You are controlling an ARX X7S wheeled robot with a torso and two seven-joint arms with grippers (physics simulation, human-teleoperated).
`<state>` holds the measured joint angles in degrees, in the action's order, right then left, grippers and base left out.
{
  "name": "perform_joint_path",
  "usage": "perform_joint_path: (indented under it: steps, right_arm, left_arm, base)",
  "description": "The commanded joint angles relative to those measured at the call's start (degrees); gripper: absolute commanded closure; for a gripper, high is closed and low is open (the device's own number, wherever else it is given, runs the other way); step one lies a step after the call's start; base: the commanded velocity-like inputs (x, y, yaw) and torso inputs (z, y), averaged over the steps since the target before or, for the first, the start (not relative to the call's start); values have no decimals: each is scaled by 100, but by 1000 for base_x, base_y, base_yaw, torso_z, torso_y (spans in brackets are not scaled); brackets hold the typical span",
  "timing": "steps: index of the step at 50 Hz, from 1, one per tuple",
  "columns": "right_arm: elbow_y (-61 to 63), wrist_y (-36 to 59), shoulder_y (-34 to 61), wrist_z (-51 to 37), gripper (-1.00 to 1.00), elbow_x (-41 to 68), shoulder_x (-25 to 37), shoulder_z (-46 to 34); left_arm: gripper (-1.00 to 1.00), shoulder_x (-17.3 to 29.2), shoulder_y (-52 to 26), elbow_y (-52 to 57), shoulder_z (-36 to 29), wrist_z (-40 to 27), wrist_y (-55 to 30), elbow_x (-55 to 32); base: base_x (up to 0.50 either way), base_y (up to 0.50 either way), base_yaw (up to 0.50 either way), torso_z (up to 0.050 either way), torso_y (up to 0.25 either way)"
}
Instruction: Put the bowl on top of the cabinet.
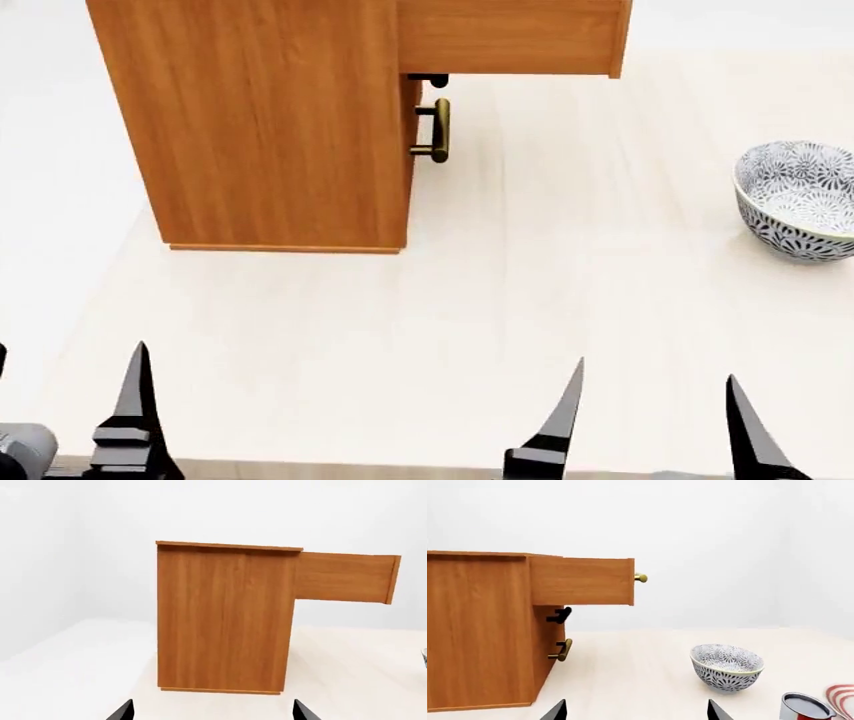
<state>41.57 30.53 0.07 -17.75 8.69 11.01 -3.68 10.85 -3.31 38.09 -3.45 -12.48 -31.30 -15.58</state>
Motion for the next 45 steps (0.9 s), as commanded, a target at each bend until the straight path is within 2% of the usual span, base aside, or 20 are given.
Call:
perform_joint_path:
  steps: [1, 6, 14, 45]
  right_arm:
    - [732, -409, -669, -205, -100, -282, 140, -69]
    - [399, -461, -505, -217, -100, -314, 143, -168]
    - [219, -769, -552, -278, -100, -564, 278, -344]
    - [208, -1140, -781, -368, -100, -425, 439, -365]
  left_arm:
    - [-100, 46, 523, 820, 94, -16, 175, -86]
    - [-100, 102, 445, 578, -122, -21, 386, 200]
    - [-100, 79, 375, 471, -58, -78, 425, 138]
    - [-100, 192, 402, 426, -300, -217, 436, 233]
  base:
    - [0, 0, 0, 0, 0]
    - [0, 0, 0, 0, 0]
    - [122, 0, 0, 0, 0]
    - [500, 0, 0, 0, 0]
